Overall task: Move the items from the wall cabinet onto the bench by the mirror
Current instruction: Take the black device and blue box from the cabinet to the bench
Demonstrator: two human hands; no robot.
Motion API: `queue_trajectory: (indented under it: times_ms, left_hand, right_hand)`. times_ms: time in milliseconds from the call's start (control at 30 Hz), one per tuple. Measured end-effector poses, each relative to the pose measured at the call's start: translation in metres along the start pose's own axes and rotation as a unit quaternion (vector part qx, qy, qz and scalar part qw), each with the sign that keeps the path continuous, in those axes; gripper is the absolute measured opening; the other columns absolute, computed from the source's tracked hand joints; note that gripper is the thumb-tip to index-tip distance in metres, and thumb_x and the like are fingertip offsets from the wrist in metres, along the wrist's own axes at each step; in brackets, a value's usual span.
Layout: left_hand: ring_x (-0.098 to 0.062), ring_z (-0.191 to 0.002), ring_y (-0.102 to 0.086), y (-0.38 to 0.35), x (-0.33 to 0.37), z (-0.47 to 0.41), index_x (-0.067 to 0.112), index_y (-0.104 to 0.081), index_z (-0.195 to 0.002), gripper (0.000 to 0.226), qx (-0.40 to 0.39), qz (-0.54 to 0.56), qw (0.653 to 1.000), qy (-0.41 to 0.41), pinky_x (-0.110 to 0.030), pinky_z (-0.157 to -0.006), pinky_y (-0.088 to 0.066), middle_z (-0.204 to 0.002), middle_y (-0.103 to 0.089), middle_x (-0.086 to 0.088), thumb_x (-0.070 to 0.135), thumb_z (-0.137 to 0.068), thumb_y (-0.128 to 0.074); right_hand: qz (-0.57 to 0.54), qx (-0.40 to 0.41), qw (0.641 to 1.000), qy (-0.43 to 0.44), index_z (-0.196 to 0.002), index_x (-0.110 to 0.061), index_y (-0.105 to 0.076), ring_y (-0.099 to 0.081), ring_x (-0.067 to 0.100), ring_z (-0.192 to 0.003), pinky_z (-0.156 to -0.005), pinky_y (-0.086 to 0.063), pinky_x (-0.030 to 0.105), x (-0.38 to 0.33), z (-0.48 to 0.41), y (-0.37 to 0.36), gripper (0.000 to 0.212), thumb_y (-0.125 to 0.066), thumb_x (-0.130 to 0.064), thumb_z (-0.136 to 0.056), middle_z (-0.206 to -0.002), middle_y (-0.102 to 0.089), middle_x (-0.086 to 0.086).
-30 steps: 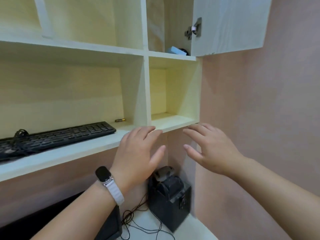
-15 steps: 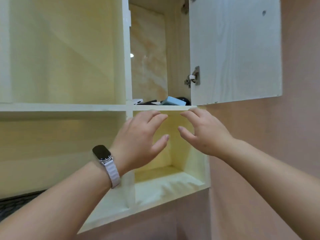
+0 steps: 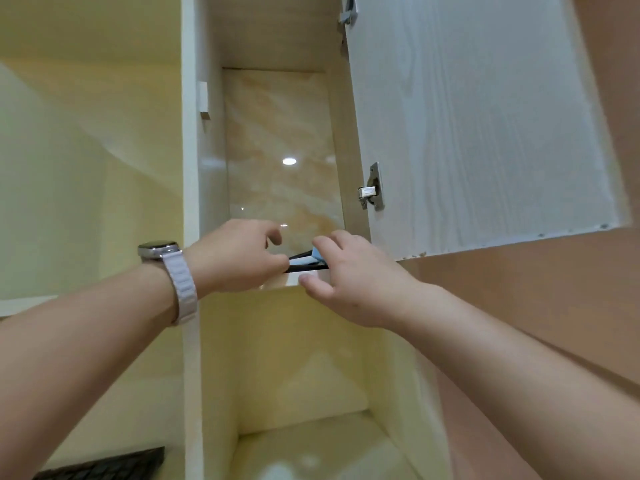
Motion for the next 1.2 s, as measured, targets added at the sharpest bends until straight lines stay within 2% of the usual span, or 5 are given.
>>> queue_trajectory:
  times_ms: [200, 467, 633, 933, 1200]
  left_hand:
    - [-0.021, -0.091, -0.062, -0.015, 0.007, -0.016, 0.025, -0.063, -0.116, 0.028, -0.16, -0.057, 0.984, 0.051, -0.03, -0.071, -0.048, -0.106, -0.067, -0.001, 0.033, -0.092, -0.05]
    - [-0.021, -0.073, -0.052, -0.023, 0.006, -0.011, 0.012, -0.061, -0.109, 0.029, -0.188, -0.053, 0.978, 0.078, -0.031, -0.063, -0.04, -0.09, -0.061, -0.008, 0.025, -0.097, -0.038]
    - [-0.021, -0.087, -0.057, -0.021, 0.005, -0.008, 0.017, -0.06, -0.107, 0.027, -0.154, -0.027, 0.985, 0.071, -0.033, -0.073, -0.044, -0.095, -0.061, -0.003, 0.029, -0.096, -0.038]
    - [-0.021, -0.066, -0.053, -0.013, 0.007, 0.002, 0.017, -0.054, -0.08, 0.02, -0.032, 0.032, 0.998, 0.039, -0.032, -0.059, -0.041, -0.082, -0.063, -0.005, 0.034, -0.089, -0.048]
    - [-0.018, -0.089, -0.053, -0.008, 0.014, 0.02, 0.021, -0.062, -0.1, 0.041, 0.057, -0.028, 0.997, -0.031, -0.037, -0.079, -0.046, -0.093, -0.056, 0.0, 0.039, -0.086, -0.028]
  right_hand:
    - [-0.005, -0.037, 0.999, 0.014, -0.122, -0.019, -0.046, -0.05, 0.027, -0.106, -0.085, -0.042, 0.041, 0.004, -0.002, -0.004, 0.053, -0.034, -0.062, -0.094, -0.113, -0.054, 0.005]
    - [0.032, 0.017, 0.998, 0.053, -0.119, -0.02, -0.049, -0.048, 0.024, -0.103, -0.093, -0.033, 0.039, -0.001, 0.003, -0.005, 0.049, -0.036, -0.06, -0.094, -0.111, -0.054, 0.001]
    - [0.03, 0.022, 0.998, 0.05, -0.12, -0.019, -0.051, -0.045, 0.023, -0.107, -0.1, -0.031, 0.039, -0.002, 0.004, -0.003, 0.051, -0.035, -0.06, -0.094, -0.111, -0.049, 0.001]
    - [0.047, -0.11, 0.993, -0.023, -0.12, -0.016, -0.043, -0.04, 0.028, -0.106, -0.081, -0.033, 0.038, 0.001, -0.002, -0.002, 0.052, -0.042, -0.059, -0.091, -0.117, -0.048, 0.009]
    - [0.018, -0.08, 0.996, -0.026, -0.111, -0.018, -0.042, -0.032, 0.022, -0.099, -0.085, -0.035, 0.036, -0.001, -0.007, 0.003, 0.048, -0.052, -0.056, -0.084, -0.105, -0.037, 0.002]
Point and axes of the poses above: each hand's wrist, its own z-axis away from the middle knuckle, its own y-axis out of the back of the hand, x = y × z, the point moved 6 cm from there along -z, towards the middle knuckle
